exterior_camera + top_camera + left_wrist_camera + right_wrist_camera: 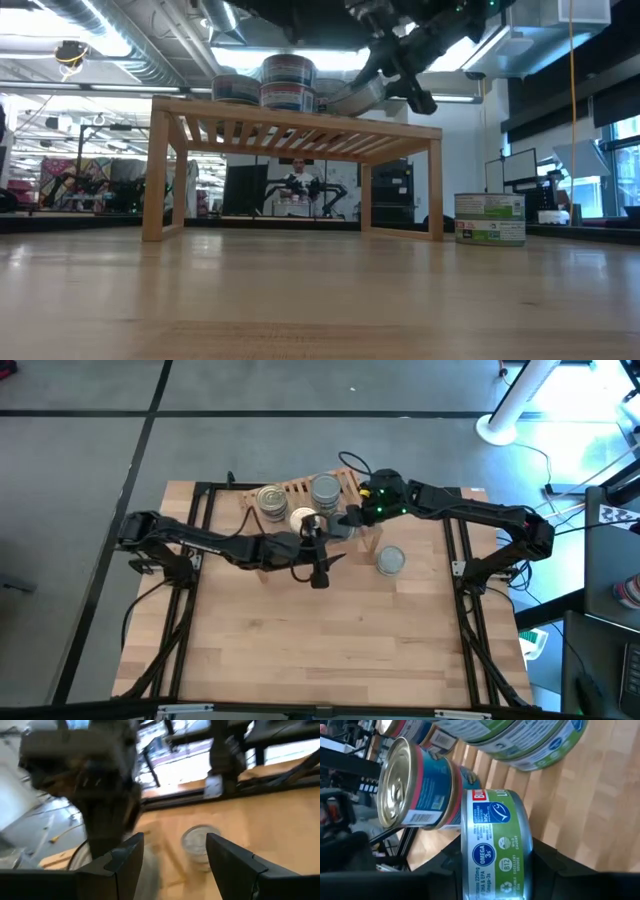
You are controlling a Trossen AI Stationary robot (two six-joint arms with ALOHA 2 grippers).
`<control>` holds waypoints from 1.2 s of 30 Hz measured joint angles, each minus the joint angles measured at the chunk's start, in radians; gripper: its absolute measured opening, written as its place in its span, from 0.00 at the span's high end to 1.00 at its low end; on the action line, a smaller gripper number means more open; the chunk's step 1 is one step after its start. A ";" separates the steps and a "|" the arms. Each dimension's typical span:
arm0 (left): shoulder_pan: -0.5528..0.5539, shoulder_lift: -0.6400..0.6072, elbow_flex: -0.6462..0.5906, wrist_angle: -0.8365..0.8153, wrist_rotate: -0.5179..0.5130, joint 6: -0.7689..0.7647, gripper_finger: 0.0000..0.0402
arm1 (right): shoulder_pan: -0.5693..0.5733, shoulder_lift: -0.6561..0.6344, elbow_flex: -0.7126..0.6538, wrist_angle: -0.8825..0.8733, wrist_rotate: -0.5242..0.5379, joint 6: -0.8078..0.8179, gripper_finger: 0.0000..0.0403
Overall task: Stack canned seafood by type on shelf
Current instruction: Put the green tuna can on the shelf aligned with the other green tuna can
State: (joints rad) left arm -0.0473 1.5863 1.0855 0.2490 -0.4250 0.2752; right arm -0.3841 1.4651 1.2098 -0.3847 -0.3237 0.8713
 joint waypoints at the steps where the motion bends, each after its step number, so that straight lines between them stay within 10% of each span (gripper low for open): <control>1: 0.007 0.010 0.000 0.000 -0.014 0.005 0.47 | 0.001 0.000 0.000 0.000 -0.001 0.000 0.66; 36: 0.034 0.073 0.000 0.024 -0.047 -0.013 0.47 | 0.004 -0.001 0.000 -0.015 0.027 -0.067 0.44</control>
State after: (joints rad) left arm -0.0132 1.6592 1.0851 0.2733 -0.4721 0.2617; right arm -0.3801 1.4643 1.2098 -0.3996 -0.2966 0.8046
